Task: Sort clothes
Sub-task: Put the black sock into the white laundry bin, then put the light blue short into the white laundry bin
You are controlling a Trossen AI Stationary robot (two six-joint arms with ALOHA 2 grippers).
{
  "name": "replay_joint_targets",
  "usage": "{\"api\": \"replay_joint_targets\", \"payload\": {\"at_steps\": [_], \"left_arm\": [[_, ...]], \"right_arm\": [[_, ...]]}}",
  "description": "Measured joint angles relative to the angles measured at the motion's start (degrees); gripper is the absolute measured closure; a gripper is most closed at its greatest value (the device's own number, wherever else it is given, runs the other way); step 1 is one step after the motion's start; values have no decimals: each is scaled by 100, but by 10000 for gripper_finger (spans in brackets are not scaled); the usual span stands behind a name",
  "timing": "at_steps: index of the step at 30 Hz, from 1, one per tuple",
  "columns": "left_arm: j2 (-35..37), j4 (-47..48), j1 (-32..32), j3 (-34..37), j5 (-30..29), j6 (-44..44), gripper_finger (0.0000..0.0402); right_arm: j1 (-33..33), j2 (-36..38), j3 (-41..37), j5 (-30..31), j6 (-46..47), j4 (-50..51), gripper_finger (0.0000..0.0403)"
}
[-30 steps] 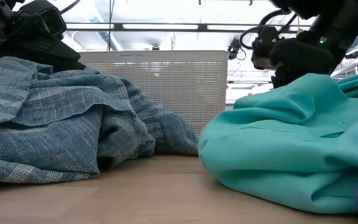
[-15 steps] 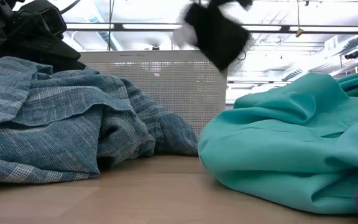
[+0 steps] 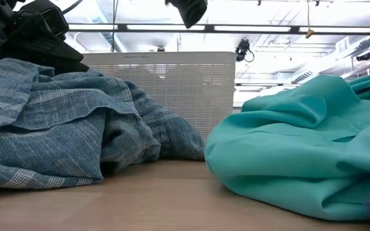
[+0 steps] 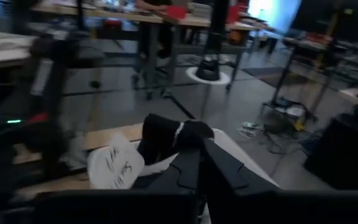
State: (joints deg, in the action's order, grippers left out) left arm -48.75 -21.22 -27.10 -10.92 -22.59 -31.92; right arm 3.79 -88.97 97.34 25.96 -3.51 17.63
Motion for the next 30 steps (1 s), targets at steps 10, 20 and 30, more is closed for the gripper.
{"api": "replay_joint_targets", "payload": {"at_steps": [10, 20, 30], "left_arm": [[-2, 24, 0, 2, 0, 37, 285], [-2, 62, -2, 0, 119, 22, 285], [-2, 60, -2, 0, 114, 31, 285]], "right_arm": [[918, -585, -26, -68, 1032, 397, 348], [1048, -642, -30, -67, 990, 866, 252], [337, 497, 37, -1439, 2433, 3705, 221]]}}
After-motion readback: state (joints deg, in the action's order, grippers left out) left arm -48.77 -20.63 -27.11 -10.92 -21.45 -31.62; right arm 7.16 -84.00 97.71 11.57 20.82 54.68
